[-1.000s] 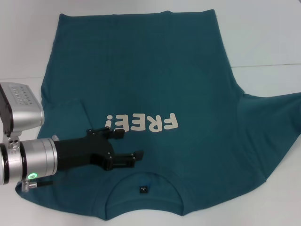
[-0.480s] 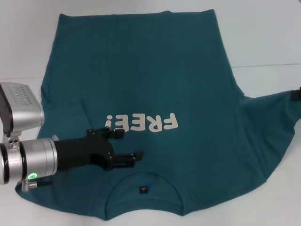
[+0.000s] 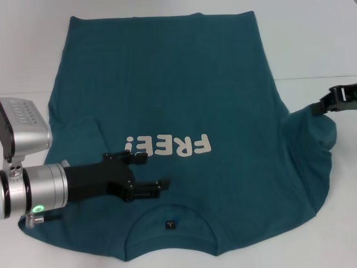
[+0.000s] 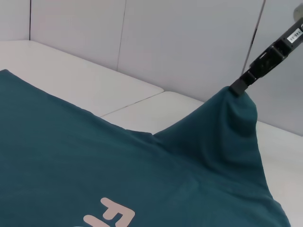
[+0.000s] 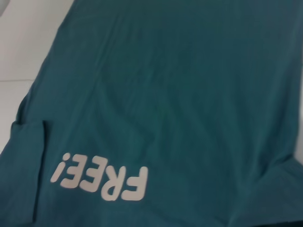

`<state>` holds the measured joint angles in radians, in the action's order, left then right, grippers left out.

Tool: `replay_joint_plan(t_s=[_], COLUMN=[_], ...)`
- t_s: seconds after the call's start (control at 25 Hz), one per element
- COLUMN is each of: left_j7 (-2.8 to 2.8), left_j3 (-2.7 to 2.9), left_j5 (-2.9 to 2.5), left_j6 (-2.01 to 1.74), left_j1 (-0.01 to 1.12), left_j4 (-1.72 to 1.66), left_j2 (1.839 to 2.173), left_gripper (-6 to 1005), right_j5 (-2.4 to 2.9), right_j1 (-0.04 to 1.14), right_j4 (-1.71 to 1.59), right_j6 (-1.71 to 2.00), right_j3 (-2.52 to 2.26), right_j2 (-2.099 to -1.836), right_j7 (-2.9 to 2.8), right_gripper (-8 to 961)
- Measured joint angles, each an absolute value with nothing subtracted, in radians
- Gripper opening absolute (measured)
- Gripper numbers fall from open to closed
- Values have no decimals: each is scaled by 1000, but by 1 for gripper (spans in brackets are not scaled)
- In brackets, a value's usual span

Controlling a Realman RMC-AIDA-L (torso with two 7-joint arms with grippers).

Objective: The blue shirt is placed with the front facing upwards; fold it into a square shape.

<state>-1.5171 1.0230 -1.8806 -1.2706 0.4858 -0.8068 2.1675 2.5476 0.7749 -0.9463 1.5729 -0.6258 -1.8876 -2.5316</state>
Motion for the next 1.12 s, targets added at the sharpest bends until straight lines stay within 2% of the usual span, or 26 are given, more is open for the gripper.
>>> replay_joint_plan(t_s=[1.12], left_j7=[-1516], left_j3=[1025], left_j5=[-1853], left_j6=[-1286], left_j1=[485], left_j4=[-808], left_j2=[2166], left_gripper=[887], right_j5=[2551], right_j1=[863], right_j4=[-928], right_j6=[1555], right_j3=[-715], right_j2=[-1926], right_j7=[-2545], right_gripper=[46])
